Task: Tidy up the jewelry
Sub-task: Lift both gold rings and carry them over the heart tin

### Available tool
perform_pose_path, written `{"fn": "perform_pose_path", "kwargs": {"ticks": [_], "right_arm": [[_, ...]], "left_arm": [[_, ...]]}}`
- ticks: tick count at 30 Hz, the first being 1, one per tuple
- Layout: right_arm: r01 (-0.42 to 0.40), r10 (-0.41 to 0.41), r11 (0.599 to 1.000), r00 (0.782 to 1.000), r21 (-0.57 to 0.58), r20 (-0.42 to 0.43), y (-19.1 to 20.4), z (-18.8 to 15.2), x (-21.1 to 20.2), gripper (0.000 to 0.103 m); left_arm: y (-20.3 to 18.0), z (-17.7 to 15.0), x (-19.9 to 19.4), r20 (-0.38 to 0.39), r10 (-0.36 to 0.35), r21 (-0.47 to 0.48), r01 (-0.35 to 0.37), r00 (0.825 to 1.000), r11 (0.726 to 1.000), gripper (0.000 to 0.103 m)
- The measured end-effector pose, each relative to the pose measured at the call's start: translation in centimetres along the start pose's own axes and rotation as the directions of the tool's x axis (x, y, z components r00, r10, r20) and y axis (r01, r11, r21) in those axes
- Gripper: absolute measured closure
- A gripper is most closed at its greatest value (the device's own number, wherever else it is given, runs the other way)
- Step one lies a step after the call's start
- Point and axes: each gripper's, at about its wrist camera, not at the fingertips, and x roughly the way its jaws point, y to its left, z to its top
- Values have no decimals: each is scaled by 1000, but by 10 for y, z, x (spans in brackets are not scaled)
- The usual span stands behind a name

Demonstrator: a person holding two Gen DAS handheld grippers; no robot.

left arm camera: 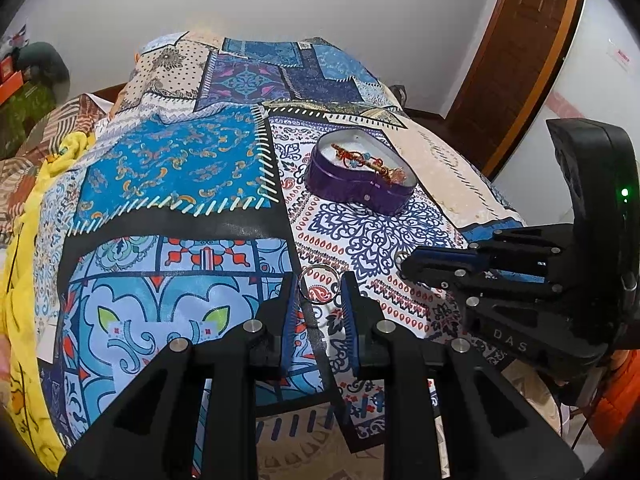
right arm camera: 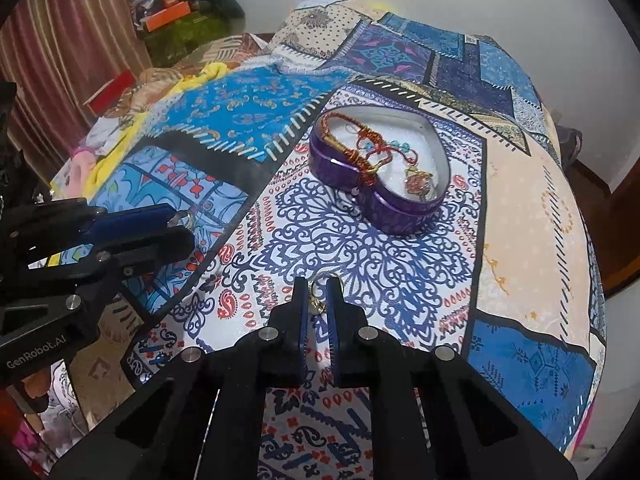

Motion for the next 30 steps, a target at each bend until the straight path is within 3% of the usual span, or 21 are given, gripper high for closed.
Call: {"fn": "perform_pose_path", "kwargs": {"ticks": [13,16,18,19,26,30], "right_arm": [[17,-19,999,998,49,55,-20,-5,-25,97],[-33,31,997,999,74,23,-23,-4,-21,94],[-55,57,996,998,77,-34,-21,-2,-10,82],[-55,58,996,997,72,-40,-18,-2,-6,82],[-10,8,999,998,-37,-57,1,1,13,81],[-28,27,999,998,-28,-55,-1,3,16,85]], "left_arm": [[-2,7,-11,32,-1,-1,1,999,1000,82],[-2,7,-9,29,-1,-4,1,1000,1000,82],[-1,6,-8,26,-6,-10,6,1000,1000,82],[-1,5,-8,25,-7,-13,7,1000,1000,82],[5,1,-7,15,2,-18,-2,1000,1000,82],[7,0,-7,17,4,-24,-4,1000,1000,82]]}}
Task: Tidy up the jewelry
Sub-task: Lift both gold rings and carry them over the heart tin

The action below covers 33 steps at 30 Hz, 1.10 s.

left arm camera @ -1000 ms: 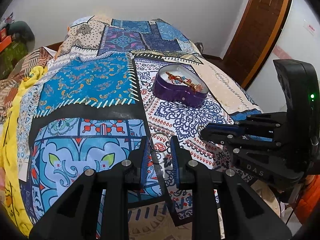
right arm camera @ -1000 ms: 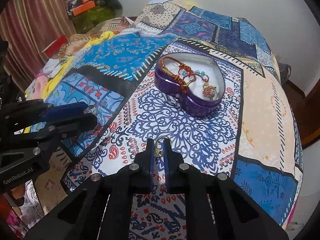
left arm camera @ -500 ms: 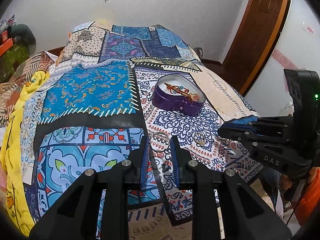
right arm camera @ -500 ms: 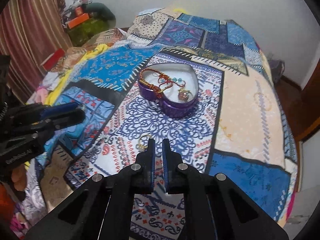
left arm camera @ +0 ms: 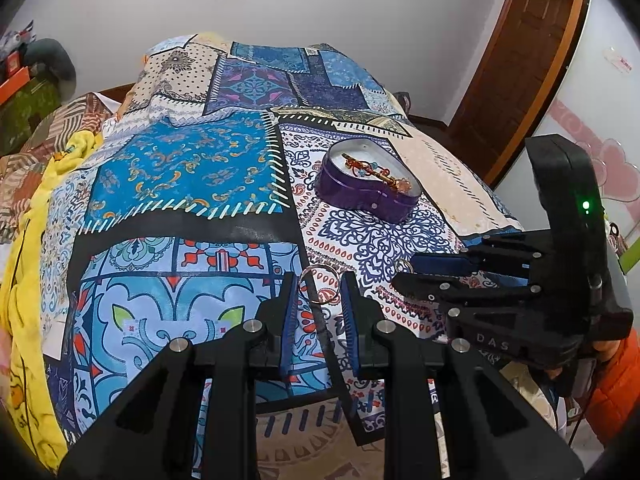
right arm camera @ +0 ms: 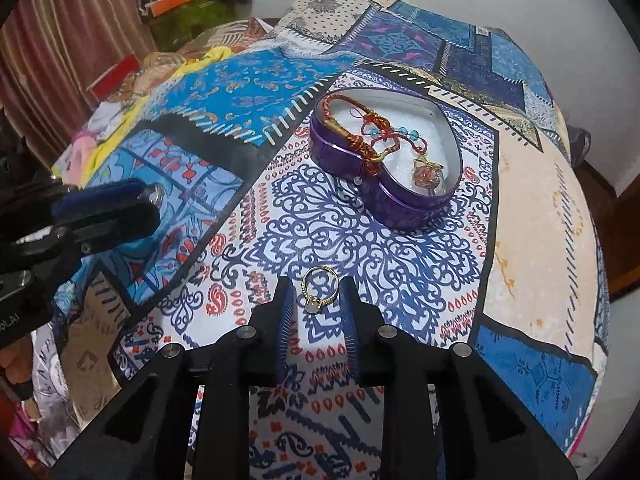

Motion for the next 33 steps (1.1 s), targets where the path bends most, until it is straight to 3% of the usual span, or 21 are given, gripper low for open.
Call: {"fn": "perform_pose_path", "kwargs": {"ticks": [5,18,26,33], "right_arm": [[1,-1,1000,1000,28,30,-7,-2,-10,95],[20,-31,996,993,92,118,-28,-1,-38,95],[18,-43,993,975,113,217,-39,20,-61,95],[12,-41,993,967,114,251,-46,39,-58,95]], "left_arm": [[-2,3,-1,12,1,1,-1,1000,1000,82],[-14,31,-2,63,-13,31,12,998,999,82],[-24,54,5,84,-31,60,26,996,998,82],[-31,78,16,105,-39,89,30,994,996,82]]}}
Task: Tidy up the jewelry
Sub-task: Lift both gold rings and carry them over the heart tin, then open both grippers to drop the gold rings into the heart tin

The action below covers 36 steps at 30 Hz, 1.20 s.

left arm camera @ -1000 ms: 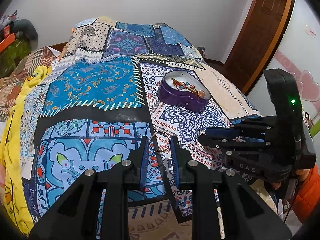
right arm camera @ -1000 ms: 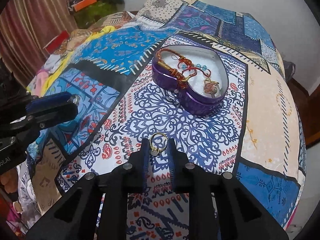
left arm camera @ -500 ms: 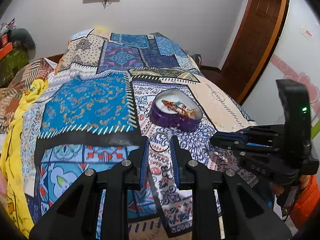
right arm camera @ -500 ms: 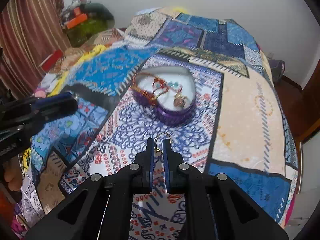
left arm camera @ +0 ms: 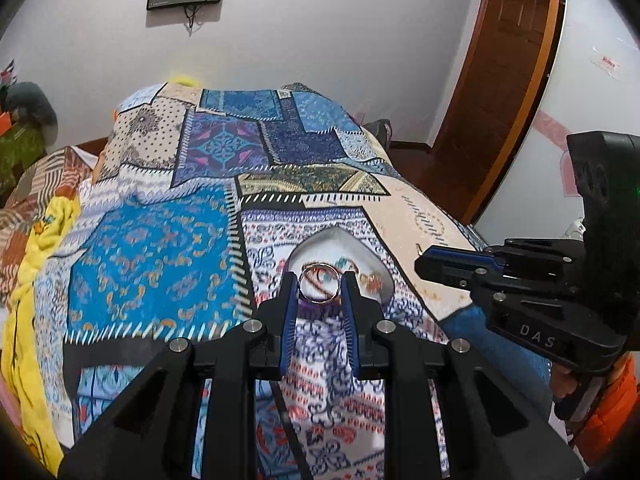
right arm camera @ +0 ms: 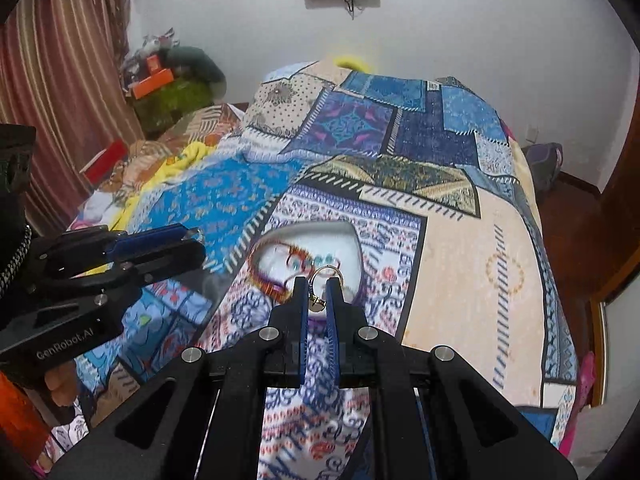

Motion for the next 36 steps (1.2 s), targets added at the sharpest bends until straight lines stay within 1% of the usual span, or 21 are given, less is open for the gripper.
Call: {"fn": "perform_pose_path", "kwargs": {"ticks": [7,16,22,28,34,36], "right_arm": [[-14,14,1000,1000,7,3,-5,9,16,95],[-30,31,999,999,27,-38,-16,11,40,95],[-40,40,999,997,7,-69,-16,11,51,95],[-65,63,998,993,-13,-97,-13,9,55,95],[-20,15,999,994,-45,-104,-10,9,58,94],[-17,12,999,994,-46,-105,-10,10,56,89]], "left_arm": [[-1,9,19,-5,-5,18,5,1000,1000,82],[2,13,44,-31,-12,24,12,999,1000,82],[2,11,56,-58,-22,19,23,998,1000,82],[5,10,59,-73,-36,3,36,997,999,82],[4,9,58,-86,-37,4,37,996,999,82],[3,9,56,-86,-33,6,34,996,999,82]]}}
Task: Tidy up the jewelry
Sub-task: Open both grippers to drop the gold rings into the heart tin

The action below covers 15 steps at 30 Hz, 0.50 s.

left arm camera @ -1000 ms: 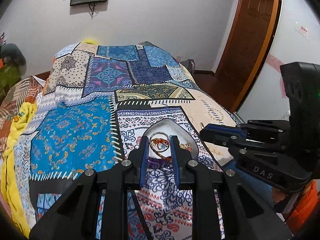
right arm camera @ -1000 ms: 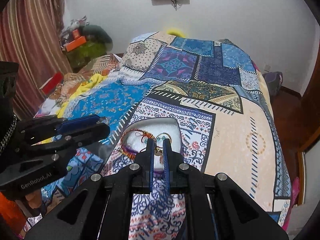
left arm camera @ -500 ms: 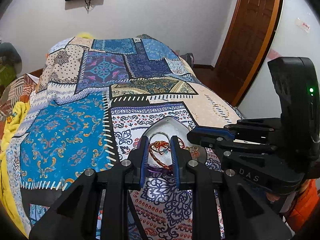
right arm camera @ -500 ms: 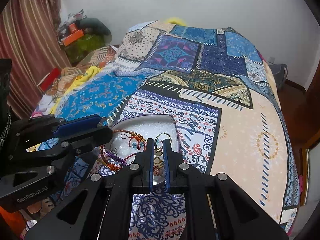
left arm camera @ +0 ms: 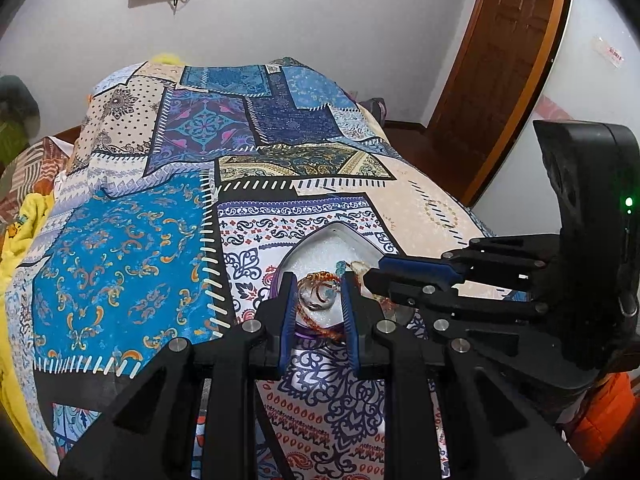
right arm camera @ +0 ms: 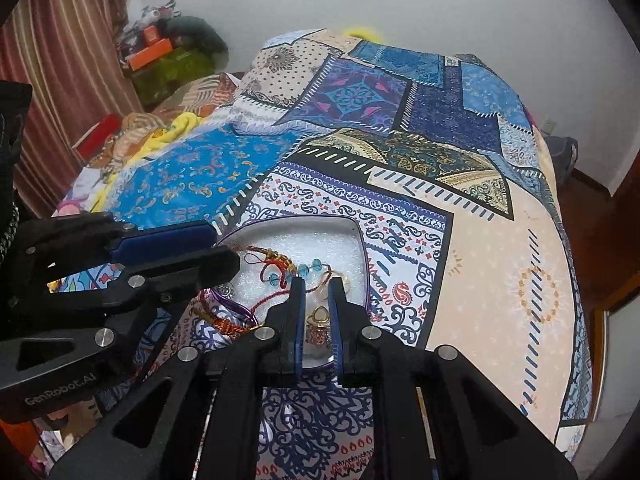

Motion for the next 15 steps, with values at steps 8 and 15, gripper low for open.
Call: {"fn": "perform_pose_path", "kwargs": {"ticks": [8,15], "right_arm": [[18,-18,1000,999,18,44,-1,2,-23,85],[41,-46,999,984,33,171,8,10,-78,85]], "left_arm": [[-1,6,-22,36,26,-10,-25,999,1000,82],[-14,20,-80,156,78,6,-80,985,997,82]]}}
